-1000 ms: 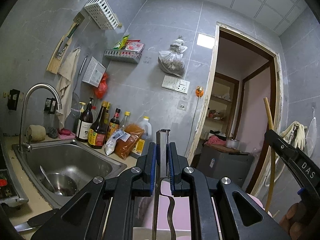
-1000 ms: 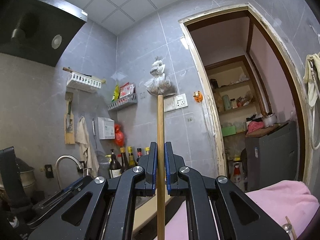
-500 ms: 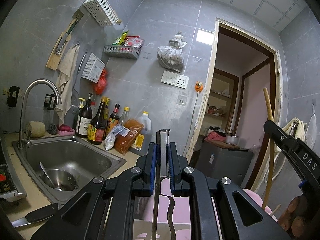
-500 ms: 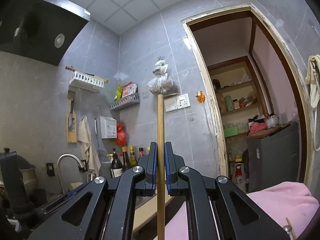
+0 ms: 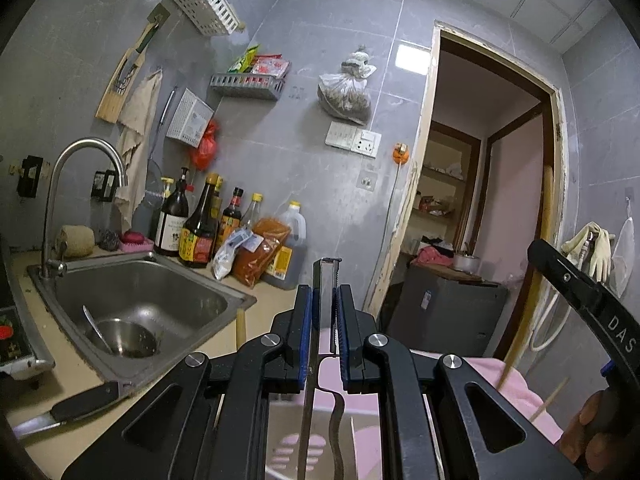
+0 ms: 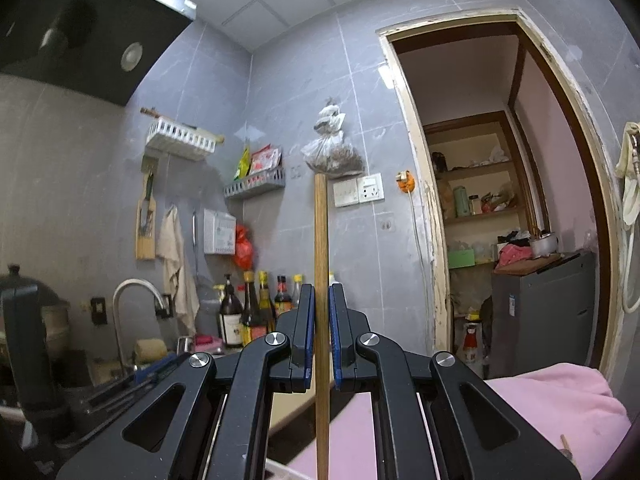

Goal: Organize utensils
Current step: 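Open the left tool to drop the fork into the holder while the right tool releases its chopstick, then move both tools back over the utensils on the pink cloth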

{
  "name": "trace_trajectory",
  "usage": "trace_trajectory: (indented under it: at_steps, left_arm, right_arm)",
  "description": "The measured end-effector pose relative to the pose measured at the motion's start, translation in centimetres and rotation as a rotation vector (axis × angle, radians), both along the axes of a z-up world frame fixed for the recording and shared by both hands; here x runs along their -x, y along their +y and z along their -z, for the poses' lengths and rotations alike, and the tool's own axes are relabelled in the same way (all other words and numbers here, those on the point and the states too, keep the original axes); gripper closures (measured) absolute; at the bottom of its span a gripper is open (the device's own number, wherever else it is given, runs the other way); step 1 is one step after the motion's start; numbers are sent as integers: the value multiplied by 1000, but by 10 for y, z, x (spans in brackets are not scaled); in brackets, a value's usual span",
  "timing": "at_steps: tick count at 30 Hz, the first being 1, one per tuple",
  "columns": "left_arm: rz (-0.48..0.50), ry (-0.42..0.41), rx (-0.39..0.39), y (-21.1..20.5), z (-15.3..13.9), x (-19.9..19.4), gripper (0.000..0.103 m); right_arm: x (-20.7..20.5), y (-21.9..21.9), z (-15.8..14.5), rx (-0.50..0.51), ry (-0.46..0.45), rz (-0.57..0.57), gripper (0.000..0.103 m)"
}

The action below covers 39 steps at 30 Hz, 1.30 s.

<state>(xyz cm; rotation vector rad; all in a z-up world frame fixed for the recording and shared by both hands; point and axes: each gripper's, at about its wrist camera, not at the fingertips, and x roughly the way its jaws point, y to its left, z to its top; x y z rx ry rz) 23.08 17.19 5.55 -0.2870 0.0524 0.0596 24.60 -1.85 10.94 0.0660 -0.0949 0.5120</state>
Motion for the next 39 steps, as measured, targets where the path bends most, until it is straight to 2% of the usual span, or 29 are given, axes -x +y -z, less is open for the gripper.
trace_trajectory:
  at_steps: [4, 6, 8, 9, 12, 15, 16, 18, 19, 22, 24, 27, 28, 32, 39]
  left_arm:
    - [8, 15, -22, -5, 1, 6, 90]
    - [22, 16, -32, -7, 0, 10, 81]
    - [34, 9, -43, -10, -4, 15, 73]
    - [41, 6, -45, -11, -6, 17, 73]
    - [50, 0, -44, -13, -14, 22, 71]
    - [71, -9, -26, -16, -24, 27, 62]
    - [72, -12, -26, -18, -27, 30, 60]
    - [70, -27, -33, -26, -34, 36, 50]
    - [74, -35, -38, -30, -37, 39, 49]
    - [103, -42, -52, -44, -45, 45, 40]
    - [123, -46, -58, -55, -48, 48, 31]
    - [162, -43, -69, -73, -51, 51, 23]
    - [177, -42, -75, -81, -52, 52, 22]
    - [214, -32, -90, -104, -49, 52, 7]
    - [285, 26, -152, -146, -33, 48, 4]
  right_arm:
    - [3, -6, 6, 13, 18, 2, 96]
    - [5, -9, 7, 14, 19, 1, 94]
    - [8, -13, 5, 9, 9, -3, 83]
    - [9, -15, 4, 5, 5, -5, 80]
    - [14, -25, -5, -13, -8, -5, 78]
    - [22, -40, -18, -35, -32, 3, 62]
    - [25, -46, -22, -39, -44, 7, 52]
    - [32, -57, -29, -33, -65, 20, 49]
    - [36, -65, -32, -22, -71, 37, 46]
    - [44, -86, -36, -9, -69, 71, 28]
    - [49, -99, -36, 10, -68, 99, 26]
    - [57, -118, -34, 47, -63, 142, 19]
    - [59, -125, -32, 55, -59, 156, 16]
    - [67, -153, -24, 87, -38, 203, 0]
    - [70, -193, -6, 132, 17, 248, 0]
